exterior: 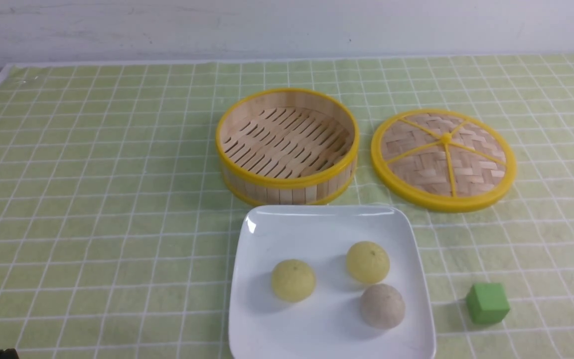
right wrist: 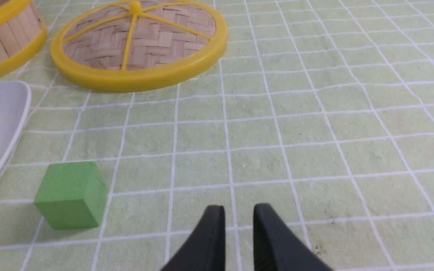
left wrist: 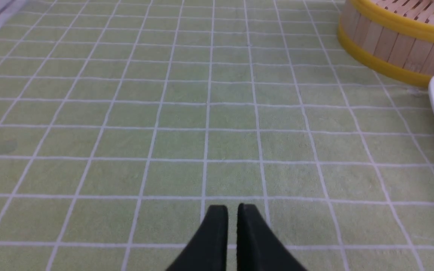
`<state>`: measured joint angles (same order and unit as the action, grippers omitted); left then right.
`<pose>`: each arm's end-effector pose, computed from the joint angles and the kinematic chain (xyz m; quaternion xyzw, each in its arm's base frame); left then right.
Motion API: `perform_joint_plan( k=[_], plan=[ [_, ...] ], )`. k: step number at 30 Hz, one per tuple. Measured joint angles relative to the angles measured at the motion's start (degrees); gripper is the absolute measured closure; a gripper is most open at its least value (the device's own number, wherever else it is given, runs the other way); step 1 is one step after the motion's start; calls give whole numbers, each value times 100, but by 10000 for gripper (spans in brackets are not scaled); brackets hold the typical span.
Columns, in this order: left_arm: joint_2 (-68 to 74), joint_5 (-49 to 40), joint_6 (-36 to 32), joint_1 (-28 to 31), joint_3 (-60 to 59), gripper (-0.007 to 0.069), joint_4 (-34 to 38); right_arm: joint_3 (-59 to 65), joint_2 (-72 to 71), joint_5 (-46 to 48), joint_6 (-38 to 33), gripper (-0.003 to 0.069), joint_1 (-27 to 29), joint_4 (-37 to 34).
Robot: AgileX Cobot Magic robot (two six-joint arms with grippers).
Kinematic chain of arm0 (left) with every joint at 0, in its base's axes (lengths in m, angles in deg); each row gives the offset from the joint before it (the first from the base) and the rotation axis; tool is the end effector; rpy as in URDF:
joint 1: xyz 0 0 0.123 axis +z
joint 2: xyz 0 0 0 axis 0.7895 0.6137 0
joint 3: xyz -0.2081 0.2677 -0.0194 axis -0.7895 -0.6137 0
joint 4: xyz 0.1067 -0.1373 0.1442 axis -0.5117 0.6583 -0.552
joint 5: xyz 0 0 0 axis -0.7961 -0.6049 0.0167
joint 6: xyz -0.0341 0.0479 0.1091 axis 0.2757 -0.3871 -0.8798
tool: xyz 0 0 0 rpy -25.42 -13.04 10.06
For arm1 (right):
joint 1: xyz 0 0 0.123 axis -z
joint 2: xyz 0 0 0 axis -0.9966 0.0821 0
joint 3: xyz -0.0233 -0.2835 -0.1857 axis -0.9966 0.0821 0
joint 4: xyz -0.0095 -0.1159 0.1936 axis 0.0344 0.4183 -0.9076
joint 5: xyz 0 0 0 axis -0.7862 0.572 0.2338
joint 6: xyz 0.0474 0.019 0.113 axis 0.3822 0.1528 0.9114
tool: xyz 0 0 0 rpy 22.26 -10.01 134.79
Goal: Put the steamed buns into the plate on the green tablecloth.
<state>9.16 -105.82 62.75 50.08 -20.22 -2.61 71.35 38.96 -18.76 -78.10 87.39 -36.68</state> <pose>0.0031 0.0010 0.1622 -0.0005 0.8030 -0.0162 0.5957 0.0019 0.0022 0.1607 0.0437 0.8083 0.0219 0.5867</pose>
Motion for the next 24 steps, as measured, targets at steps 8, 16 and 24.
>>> perform_joint_plan(
  k=[8, 16, 24],
  plan=[
    [0, 0, -5, 0, 0, 544, 0, 0, 0, 0, 0, 508, 0, 0],
    [0, -6, -5, 0, 0, 538, 0, 0, 0, 0, 0, 501, 0, 0],
    [0, -6, -5, 0, 0, 536, 0, 0, 0, 0, 0, 496, 0, 0]
  ],
)
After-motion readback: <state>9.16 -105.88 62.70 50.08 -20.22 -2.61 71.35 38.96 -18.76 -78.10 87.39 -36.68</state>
